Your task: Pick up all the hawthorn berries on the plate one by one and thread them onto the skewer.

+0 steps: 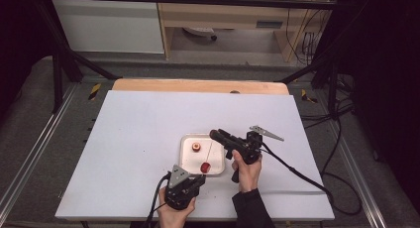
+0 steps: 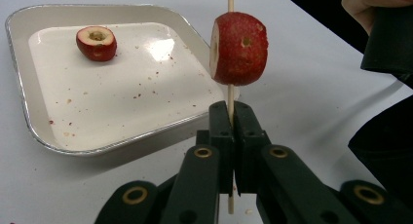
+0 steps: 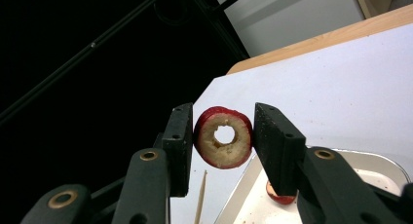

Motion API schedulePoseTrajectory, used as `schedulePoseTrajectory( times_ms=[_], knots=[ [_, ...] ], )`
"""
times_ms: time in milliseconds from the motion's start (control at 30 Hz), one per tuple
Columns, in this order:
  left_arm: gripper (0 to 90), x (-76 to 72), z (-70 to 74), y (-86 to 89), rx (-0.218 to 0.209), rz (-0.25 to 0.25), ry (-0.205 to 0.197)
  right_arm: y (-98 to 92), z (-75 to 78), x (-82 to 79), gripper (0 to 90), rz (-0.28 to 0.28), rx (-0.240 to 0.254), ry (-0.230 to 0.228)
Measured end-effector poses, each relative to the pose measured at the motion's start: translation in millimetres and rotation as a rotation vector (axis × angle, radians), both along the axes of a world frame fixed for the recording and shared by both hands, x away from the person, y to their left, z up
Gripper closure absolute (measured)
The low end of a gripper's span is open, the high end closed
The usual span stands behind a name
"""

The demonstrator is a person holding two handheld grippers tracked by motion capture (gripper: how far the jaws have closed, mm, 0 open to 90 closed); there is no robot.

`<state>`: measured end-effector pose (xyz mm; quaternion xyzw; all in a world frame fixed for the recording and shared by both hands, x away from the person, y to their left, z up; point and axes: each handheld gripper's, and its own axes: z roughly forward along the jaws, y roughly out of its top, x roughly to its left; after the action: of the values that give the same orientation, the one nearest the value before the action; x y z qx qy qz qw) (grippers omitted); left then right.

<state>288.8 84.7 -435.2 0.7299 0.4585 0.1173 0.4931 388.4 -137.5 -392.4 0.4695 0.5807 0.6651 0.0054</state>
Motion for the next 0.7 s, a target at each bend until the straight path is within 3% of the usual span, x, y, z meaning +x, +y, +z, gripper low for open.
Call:
schedulePoseTrajectory(
  times_ms=[700],
  knots=[
    [88.3,2.8,-1.1,-2.2,-0.024,-0.006,0.026,1.3,-2.1,-1.9,60.7,0.017,-0.013,-0.031]
  ],
)
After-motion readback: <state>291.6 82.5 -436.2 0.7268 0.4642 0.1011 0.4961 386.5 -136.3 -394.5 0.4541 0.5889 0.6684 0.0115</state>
